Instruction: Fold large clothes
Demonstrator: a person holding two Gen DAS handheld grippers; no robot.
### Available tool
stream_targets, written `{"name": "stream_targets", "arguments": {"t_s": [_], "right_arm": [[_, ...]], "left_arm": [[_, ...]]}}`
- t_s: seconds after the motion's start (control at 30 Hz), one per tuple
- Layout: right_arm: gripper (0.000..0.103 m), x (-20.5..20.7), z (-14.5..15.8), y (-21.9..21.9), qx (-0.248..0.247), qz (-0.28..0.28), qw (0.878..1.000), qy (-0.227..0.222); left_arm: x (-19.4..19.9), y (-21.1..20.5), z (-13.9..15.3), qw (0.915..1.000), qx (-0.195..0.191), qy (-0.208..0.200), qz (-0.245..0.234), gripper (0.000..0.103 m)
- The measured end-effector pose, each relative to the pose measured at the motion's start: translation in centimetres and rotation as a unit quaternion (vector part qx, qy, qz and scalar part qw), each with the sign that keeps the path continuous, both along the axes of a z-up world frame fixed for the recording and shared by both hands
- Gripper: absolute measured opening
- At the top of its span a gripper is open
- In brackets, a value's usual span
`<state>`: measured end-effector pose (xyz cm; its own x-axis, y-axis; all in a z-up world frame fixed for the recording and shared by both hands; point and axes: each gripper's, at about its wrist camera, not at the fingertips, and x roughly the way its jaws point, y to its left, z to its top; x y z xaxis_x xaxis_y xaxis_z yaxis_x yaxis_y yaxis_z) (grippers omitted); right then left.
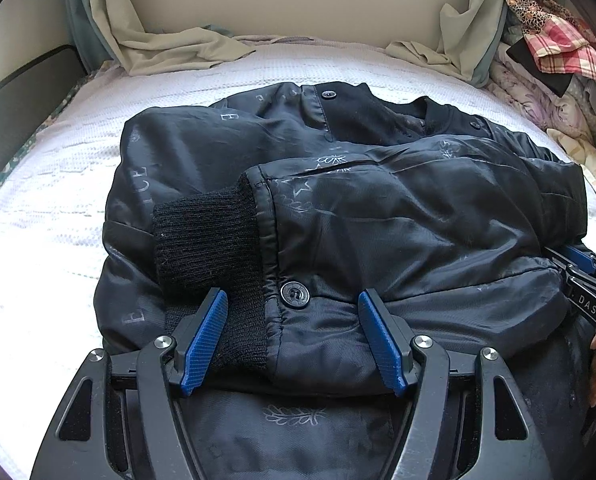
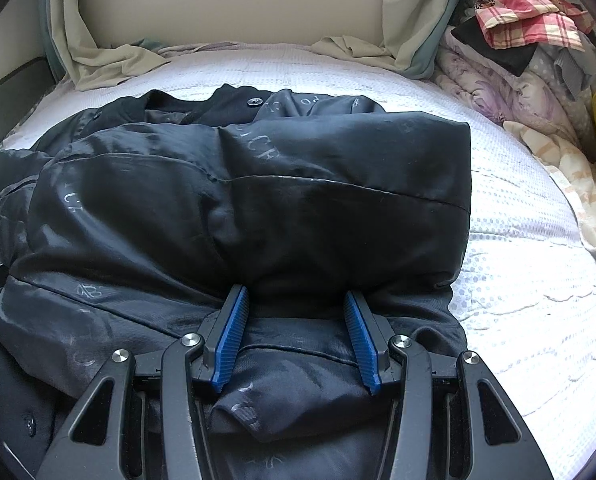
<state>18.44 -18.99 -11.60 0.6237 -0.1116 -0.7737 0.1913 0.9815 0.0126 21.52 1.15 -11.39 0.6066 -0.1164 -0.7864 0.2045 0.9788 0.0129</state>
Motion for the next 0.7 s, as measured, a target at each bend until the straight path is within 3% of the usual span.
{"name": "stream_targets", "arguments": {"t_s": [0.37,0.7], "right_arm": [[0.047,-0.30,-0.17,-0.74,0.017,0.002,1.000,-0.017],[0.047,-0.19,-0.08,-0.56,0.013,0.001,1.000,-0.018]], "left_arm": [[-0.62,0.45,0.48,0.9995,-0.021,-0.014,0.019,0.073],[-0.76,0.38,0.33,0.9995,-0.017,-0.017,0.020,0.073]]}}
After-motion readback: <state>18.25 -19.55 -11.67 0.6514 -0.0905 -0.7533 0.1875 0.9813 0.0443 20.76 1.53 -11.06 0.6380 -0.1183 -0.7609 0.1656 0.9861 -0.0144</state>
